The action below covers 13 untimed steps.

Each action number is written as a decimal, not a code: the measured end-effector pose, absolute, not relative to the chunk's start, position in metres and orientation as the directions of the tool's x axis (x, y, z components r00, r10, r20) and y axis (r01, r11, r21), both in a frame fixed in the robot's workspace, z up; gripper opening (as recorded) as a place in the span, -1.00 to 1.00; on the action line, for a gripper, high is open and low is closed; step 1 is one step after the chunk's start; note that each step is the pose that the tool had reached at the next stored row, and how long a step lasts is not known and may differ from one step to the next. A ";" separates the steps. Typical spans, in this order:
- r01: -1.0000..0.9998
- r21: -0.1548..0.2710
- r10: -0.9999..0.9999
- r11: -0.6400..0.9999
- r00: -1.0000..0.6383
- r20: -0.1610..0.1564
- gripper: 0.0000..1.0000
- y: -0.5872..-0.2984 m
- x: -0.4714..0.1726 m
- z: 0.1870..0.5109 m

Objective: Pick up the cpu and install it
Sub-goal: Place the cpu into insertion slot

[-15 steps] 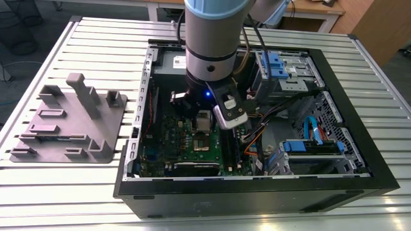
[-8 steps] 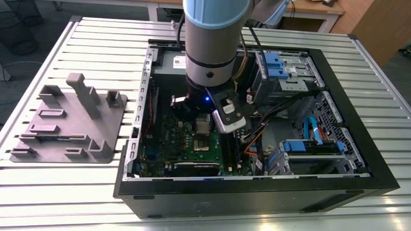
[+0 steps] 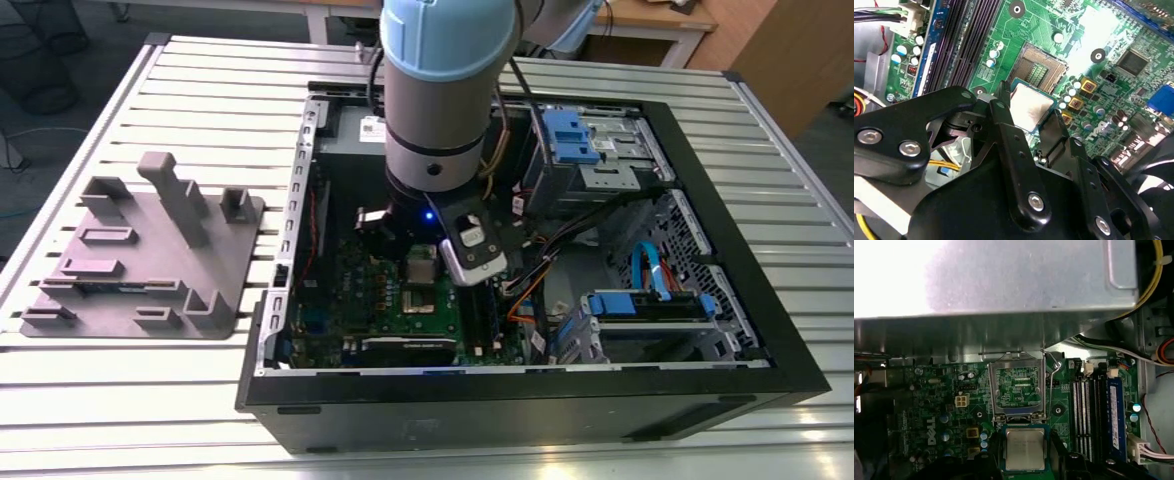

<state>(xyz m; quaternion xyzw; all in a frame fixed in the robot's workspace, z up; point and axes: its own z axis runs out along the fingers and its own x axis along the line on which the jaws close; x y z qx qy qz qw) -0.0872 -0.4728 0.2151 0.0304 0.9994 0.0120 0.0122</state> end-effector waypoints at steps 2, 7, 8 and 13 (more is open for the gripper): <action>0.053 0.025 0.053 0.998 -0.998 -0.024 -0.06 -0.473 -0.087 0.213; 0.017 0.024 0.018 1.000 -1.000 -0.023 -0.06 -0.474 -0.087 0.209; 0.013 0.024 0.013 1.000 -1.000 -0.023 -0.06 -0.474 -0.087 0.209; 0.001 0.024 0.001 1.000 -1.000 -0.023 -0.06 -0.480 -0.087 0.206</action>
